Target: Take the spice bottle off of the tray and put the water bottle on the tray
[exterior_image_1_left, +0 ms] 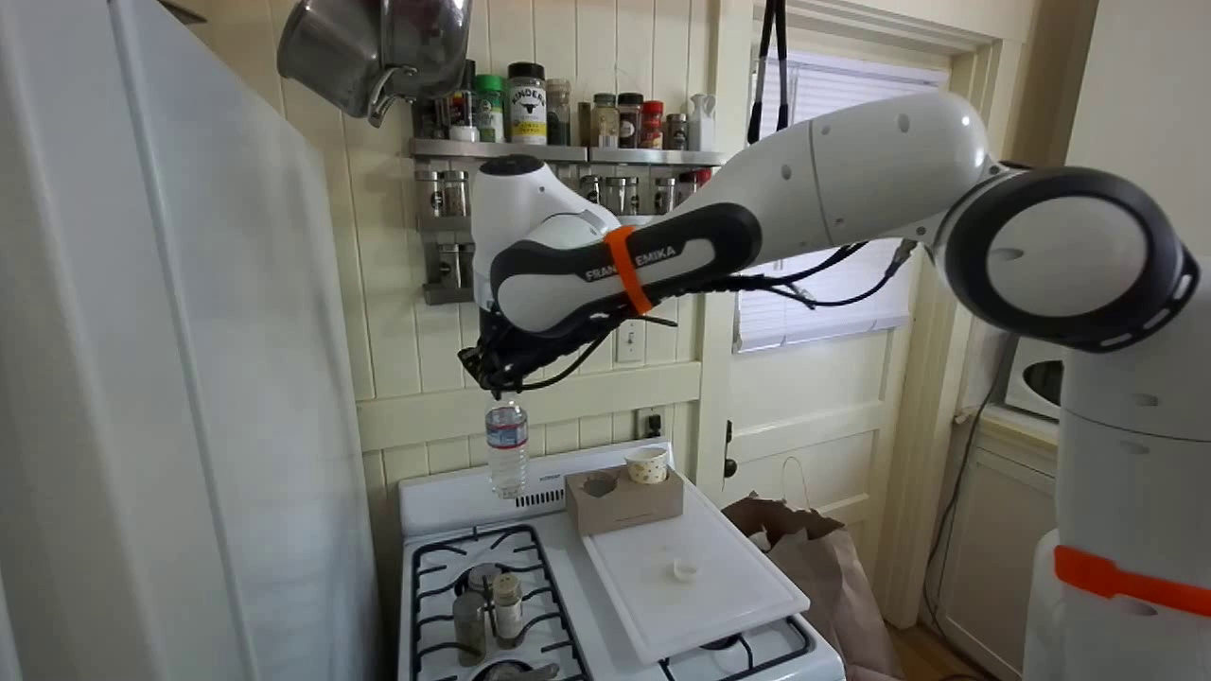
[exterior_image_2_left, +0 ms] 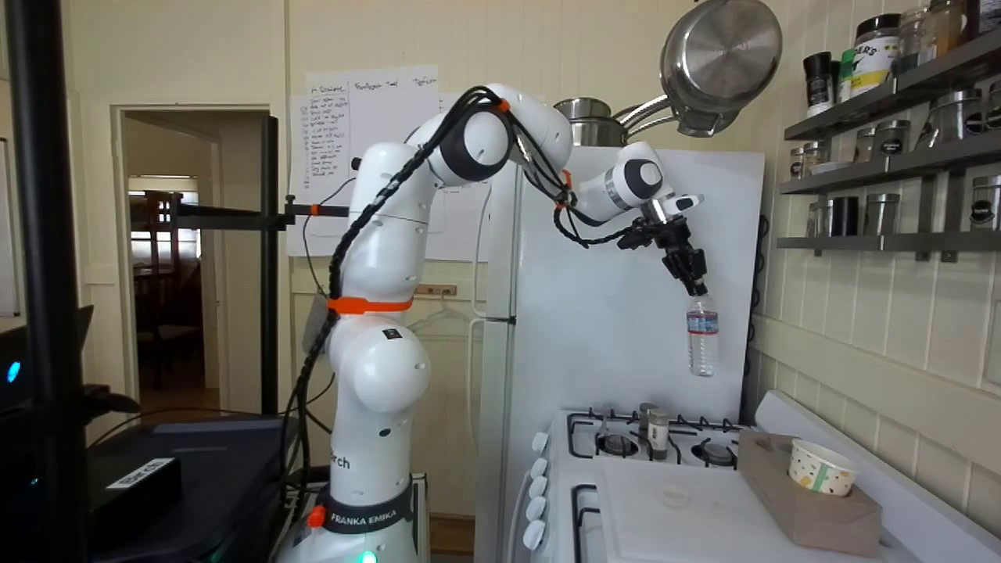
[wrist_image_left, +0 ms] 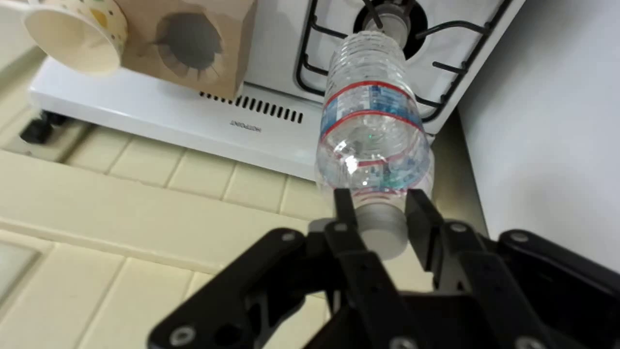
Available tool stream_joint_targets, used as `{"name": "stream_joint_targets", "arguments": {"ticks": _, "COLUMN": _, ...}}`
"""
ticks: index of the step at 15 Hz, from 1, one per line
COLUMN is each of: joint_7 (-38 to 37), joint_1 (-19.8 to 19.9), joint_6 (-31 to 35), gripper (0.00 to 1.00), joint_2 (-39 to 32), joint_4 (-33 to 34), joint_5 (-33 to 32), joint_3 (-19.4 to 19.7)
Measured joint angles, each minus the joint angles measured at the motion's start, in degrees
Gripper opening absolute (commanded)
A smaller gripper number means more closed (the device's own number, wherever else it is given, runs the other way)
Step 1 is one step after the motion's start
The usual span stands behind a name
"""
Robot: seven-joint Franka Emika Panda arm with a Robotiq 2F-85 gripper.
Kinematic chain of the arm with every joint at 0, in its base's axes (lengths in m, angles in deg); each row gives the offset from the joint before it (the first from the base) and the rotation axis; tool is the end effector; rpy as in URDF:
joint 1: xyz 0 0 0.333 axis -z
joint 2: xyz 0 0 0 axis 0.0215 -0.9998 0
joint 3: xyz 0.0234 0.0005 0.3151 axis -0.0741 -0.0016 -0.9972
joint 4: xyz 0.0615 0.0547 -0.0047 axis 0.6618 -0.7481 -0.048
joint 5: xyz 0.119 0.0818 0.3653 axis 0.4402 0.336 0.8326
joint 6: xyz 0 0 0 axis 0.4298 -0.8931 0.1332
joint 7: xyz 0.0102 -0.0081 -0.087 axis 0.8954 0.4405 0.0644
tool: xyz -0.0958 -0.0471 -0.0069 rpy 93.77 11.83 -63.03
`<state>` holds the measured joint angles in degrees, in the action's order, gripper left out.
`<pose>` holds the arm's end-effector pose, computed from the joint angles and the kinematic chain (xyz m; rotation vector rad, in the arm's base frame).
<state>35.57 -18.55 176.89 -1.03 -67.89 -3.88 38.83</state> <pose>0.5872 0.2112 0.5635 2.8983 -0.1097 0.7036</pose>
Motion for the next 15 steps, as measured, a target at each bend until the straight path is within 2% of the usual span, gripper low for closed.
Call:
{"name": "stream_joint_targets", "arguments": {"ticks": 6, "joint_7": -16.9, "joint_1": 6.3, "joint_6": 0.0, "gripper": 0.08, "joint_2": 16.4, "joint_4": -18.7, "joint_5": 0.4, "joint_3": -3.6}}
{"name": "stream_joint_targets", "arguments": {"ticks": 7, "joint_7": -19.1, "joint_1": 7.6, "joint_6": 0.1, "gripper": 0.32, "joint_2": 19.1, "joint_4": -21.9, "joint_5": 0.7, "joint_3": -4.1}}
{"name": "stream_joint_targets", "arguments": {"ticks": 9, "joint_7": -18.9, "joint_1": 9.4, "joint_6": 0.2, "gripper": 0.32, "joint_2": 20.8, "joint_4": -23.8, "joint_5": 0.7, "joint_3": -5.1}}
{"name": "stream_joint_targets", "arguments": {"ticks": 10, "joint_7": -18.8, "joint_1": 9.7, "joint_6": 0.2, "gripper": 0.08, "joint_2": 20.5, "joint_4": -23.5, "joint_5": 0.7, "joint_3": -5.5}}
{"name": "stream_joint_targets", "arguments": {"ticks": 12, "joint_7": -18.8, "joint_1": 10.1, "joint_6": 0.2, "gripper": 0.08, "joint_2": 19.6, "joint_4": -23.1, "joint_5": 0.7, "joint_3": -6.3}}
{"name": "stream_joint_targets", "arguments": {"ticks": 15, "joint_7": -19.6, "joint_1": 12.8, "joint_6": 0.0, "gripper": 0.08, "joint_2": 19.2, "joint_4": -23.7, "joint_5": 0.7, "joint_3": -6.9}}
